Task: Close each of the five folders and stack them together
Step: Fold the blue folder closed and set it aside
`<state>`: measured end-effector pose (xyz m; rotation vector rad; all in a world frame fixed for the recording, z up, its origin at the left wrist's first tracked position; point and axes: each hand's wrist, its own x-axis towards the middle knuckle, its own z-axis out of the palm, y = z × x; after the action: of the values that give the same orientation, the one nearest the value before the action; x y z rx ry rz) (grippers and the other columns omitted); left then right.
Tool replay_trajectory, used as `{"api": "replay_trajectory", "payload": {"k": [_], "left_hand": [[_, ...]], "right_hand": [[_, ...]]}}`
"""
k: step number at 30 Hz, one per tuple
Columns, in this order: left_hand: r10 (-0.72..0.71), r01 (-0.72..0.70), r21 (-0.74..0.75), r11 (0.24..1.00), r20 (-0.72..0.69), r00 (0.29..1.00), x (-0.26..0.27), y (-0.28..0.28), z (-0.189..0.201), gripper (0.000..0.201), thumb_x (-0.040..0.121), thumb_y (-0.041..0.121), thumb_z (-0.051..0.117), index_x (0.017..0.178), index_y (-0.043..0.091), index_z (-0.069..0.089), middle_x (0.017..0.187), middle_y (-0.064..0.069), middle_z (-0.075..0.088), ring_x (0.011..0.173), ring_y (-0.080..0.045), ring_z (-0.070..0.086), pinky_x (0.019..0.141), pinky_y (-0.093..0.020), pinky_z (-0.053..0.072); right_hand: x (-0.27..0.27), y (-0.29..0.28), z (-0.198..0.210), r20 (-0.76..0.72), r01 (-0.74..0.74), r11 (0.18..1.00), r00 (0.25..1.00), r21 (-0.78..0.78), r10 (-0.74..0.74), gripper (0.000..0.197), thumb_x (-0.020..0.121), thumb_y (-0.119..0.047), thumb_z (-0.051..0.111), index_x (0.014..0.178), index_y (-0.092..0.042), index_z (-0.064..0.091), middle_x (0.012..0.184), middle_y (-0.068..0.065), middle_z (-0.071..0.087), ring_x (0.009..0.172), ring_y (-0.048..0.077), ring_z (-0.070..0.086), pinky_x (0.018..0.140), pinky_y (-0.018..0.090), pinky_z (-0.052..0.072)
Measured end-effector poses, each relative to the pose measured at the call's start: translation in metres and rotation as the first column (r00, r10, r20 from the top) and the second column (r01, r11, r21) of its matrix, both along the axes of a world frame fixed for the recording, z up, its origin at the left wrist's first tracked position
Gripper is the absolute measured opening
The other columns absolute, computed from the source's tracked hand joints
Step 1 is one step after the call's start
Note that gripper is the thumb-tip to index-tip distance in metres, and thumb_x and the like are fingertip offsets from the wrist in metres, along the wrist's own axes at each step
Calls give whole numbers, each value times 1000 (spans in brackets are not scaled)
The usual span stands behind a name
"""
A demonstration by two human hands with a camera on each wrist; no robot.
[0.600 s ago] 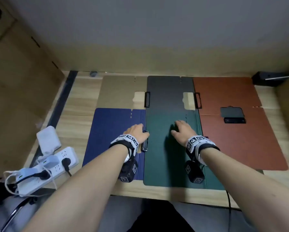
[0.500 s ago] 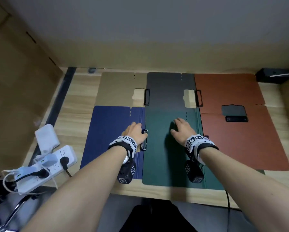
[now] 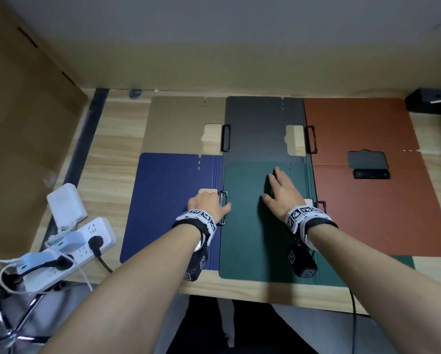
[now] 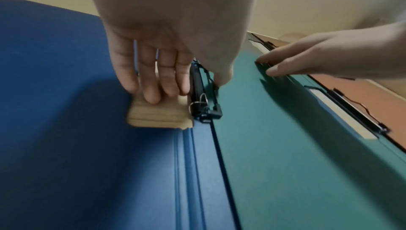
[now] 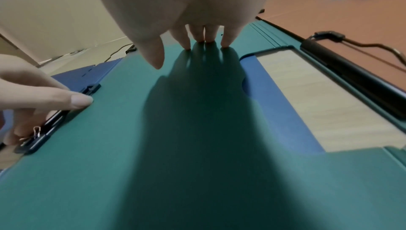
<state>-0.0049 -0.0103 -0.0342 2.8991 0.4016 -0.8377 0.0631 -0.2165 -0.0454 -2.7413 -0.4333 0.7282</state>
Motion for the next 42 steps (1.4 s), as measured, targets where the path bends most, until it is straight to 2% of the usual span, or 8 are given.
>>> {"api": "replay_trajectory", "payload": {"k": [3, 6, 15, 23, 30, 35, 38, 42], "left_hand": [[-123, 122, 32, 992, 15, 992, -1, -3, 0, 40, 98, 46, 38, 81, 13, 54, 87, -8, 66, 80, -29, 60, 65, -31, 38], [-181, 179, 57, 982, 34, 983, -2, -3, 0, 38, 99, 35, 35, 86, 10, 61, 92, -10, 70, 88, -31, 65, 64, -32, 35], [-177, 172, 89, 981, 44, 983, -6, 11, 2, 40, 97, 27, 36, 59, 17, 40, 71, -3, 54, 66, -25, 48, 59, -31, 31], [-165, 164, 51, 985, 22, 986, -4, 17, 6, 44, 100, 40, 36, 66, 14, 47, 71, -1, 53, 79, -27, 57, 63, -31, 33], [30, -21, -139, 990, 62, 998, 1, 83, 22, 58, 99, 50, 20, 82, 13, 61, 98, -11, 68, 92, -33, 62, 72, -35, 39], [189, -183, -73, 981, 91, 978, -14, 184, 17, 44, 97, 43, 35, 111, 8, 57, 116, -13, 63, 103, -34, 61, 79, -38, 46], [311, -306, -73, 949, 66, 948, -33, 229, 4, 54, 93, 46, 49, 128, 5, 47, 130, -14, 53, 116, -32, 55, 88, -40, 46], [397, -395, -154, 906, -18, 918, -45, 250, -18, 67, 69, 66, 63, 108, 12, 57, 110, -5, 59, 95, -27, 63, 78, -35, 53]], "right_hand": [[-5, 2, -4, -22, -5, 999, 1000, -42, 4, 104, 81, -64, 59, 156, -15, 5, 164, 4, -11, 152, 21, -7, 123, 38, 8], [-8, 2, -5, -28, -26, 998, 999, -64, 25, 125, 68, -69, 70, 156, -17, -1, 164, 4, -15, 151, 21, -12, 123, 38, 7], [-8, -1, -6, -12, -45, 995, 999, -88, 44, 126, 67, -64, 74, 156, -20, -4, 164, 3, -15, 151, 20, -13, 123, 36, 7], [-7, 7, 1, -36, -31, 990, 999, -140, 26, 127, 67, -60, 76, 156, -19, -5, 164, 2, -16, 151, 20, -12, 122, 37, 8], [-16, 34, 19, -40, 20, 987, 999, -157, -26, 119, 69, -55, 79, 156, -21, 4, 165, 3, -9, 152, 22, -3, 121, 36, 8], [-38, 80, 23, -52, -54, 997, 997, -53, 51, 115, 70, -57, 76, 156, -23, 8, 165, -2, -7, 152, 17, -2, 120, 34, 6], [-49, 110, 17, -105, -62, 998, 993, -2, 62, 113, 71, -53, 78, 156, -22, 11, 165, -2, -6, 152, 16, -3, 122, 34, 9], [-60, 130, 12, -157, 15, 999, 987, -30, -20, 115, 70, -51, 80, 156, -23, 8, 164, -3, -14, 151, 15, -12, 122, 36, 10]]}}
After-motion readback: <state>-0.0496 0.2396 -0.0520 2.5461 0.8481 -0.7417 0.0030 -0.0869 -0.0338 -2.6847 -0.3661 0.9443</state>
